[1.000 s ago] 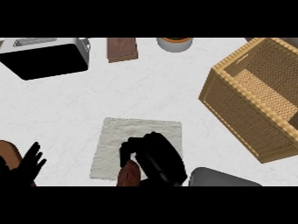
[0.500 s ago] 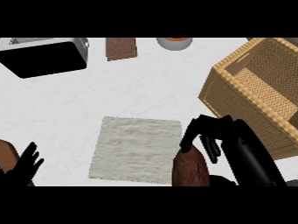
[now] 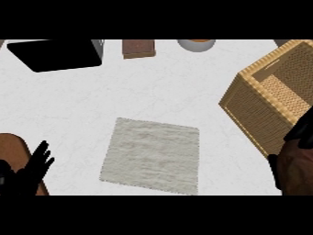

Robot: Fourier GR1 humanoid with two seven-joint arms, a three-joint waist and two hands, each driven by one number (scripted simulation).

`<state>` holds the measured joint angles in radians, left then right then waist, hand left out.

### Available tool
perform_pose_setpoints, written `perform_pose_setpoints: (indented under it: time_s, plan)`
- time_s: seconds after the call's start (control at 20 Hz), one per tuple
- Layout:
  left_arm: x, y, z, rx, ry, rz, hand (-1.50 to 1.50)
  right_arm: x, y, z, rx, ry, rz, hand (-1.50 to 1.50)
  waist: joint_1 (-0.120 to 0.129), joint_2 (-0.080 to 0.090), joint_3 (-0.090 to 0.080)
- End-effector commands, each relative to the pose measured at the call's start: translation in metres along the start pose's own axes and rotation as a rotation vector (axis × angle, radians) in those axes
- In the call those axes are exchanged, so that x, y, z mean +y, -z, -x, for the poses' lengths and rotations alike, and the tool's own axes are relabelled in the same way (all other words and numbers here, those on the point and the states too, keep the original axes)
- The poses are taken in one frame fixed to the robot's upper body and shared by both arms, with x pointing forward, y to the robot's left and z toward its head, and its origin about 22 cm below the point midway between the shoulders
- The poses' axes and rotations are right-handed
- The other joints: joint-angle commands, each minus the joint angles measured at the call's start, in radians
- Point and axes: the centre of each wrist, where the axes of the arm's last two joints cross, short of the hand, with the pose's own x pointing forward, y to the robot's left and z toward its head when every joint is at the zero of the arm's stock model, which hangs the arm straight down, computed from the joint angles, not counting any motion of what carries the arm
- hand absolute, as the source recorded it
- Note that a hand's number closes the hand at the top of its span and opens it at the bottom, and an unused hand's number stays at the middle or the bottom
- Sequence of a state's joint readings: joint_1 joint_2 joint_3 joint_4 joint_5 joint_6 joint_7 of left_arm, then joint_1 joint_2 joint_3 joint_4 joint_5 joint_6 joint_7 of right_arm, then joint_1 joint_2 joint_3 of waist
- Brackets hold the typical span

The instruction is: Pick the sweet potato from the placemat and place it in the basket

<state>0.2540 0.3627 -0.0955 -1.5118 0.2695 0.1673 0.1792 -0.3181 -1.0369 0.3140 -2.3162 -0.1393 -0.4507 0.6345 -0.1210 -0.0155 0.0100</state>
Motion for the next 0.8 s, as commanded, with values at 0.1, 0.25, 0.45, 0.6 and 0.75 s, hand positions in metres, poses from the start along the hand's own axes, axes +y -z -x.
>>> perform_pose_setpoints:
  time_s: [0.1,0.25,0.45,0.6,0.75]
  plan:
    - [-0.003,0.004,-0.003,0.073,0.039,0.032,0.00,-0.062,0.013,0.007,0.044,-0.054,0.060,1.50,0.047,0.009,-0.003]
    - [0.004,0.013,-0.007,0.063,0.042,0.060,0.00,-0.096,0.023,0.027,0.063,-0.066,0.069,1.50,0.070,0.012,-0.006]
    - [-0.020,0.025,-0.012,0.059,0.036,0.081,0.00,-0.116,0.011,0.064,0.092,-0.049,0.044,1.50,0.087,0.012,-0.008]
    - [-0.041,0.024,-0.003,0.051,0.048,0.098,0.00,-0.132,0.016,0.096,0.134,-0.016,0.058,1.50,0.111,0.016,-0.009]
    - [-0.025,0.030,-0.012,0.055,0.051,0.082,0.00,-0.146,0.002,0.122,0.157,0.062,0.052,1.50,0.106,0.015,-0.009]
